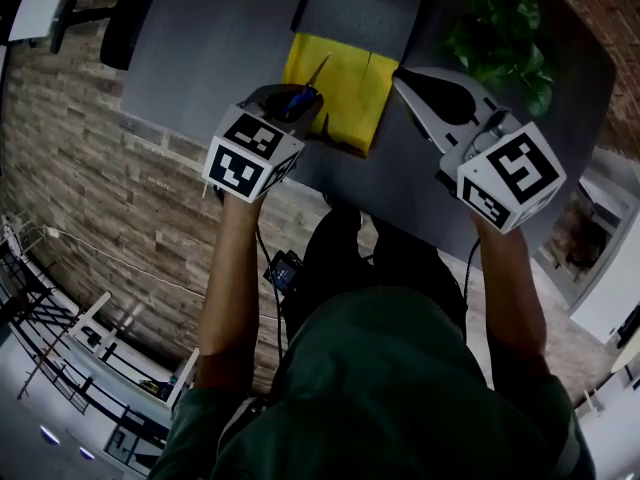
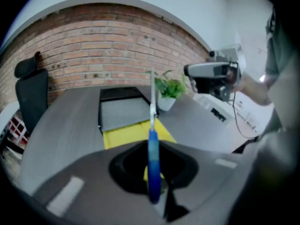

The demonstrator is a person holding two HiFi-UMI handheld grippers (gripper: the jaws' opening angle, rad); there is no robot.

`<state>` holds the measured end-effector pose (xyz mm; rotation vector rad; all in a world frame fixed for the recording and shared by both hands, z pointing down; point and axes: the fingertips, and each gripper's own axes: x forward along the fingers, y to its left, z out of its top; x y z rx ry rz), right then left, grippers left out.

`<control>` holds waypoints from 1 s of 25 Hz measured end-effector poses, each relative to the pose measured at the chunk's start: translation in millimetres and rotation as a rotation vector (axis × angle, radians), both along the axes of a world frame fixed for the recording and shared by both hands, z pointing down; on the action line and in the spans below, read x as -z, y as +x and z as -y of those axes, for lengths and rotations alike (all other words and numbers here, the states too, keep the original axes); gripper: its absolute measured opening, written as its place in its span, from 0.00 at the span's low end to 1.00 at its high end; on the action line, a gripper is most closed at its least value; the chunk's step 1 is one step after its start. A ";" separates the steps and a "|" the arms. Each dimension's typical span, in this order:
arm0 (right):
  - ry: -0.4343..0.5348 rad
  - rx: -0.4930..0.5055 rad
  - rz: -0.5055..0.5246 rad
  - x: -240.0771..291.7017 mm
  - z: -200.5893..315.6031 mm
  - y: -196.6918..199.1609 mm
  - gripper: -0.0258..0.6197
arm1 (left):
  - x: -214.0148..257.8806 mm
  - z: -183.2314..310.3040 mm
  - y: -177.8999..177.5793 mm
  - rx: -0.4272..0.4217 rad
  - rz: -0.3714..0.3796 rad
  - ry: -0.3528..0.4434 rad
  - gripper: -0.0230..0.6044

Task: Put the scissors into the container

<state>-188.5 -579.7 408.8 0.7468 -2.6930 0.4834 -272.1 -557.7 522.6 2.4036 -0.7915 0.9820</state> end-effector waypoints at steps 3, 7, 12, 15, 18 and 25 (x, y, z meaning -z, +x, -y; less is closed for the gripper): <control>-0.019 0.003 -0.006 -10.1 0.3 1.9 0.05 | -10.7 5.1 2.8 0.002 0.010 -0.009 0.09; -0.043 0.007 -0.013 -25.8 -0.1 3.6 0.05 | -27.0 10.7 5.9 -0.002 0.035 -0.020 0.09; -0.072 0.011 -0.015 -44.5 0.7 2.2 0.05 | -46.9 14.7 2.5 -0.014 0.076 -0.032 0.09; -0.085 0.007 -0.017 -51.6 2.5 1.7 0.05 | -54.9 16.6 3.3 -0.017 0.085 -0.041 0.09; -0.091 0.001 -0.017 -54.7 6.1 0.3 0.05 | -62.6 17.0 3.4 -0.027 0.101 -0.062 0.09; -0.116 0.001 -0.023 -65.0 6.0 -3.8 0.05 | -76.6 19.7 1.0 -0.041 0.144 -0.071 0.09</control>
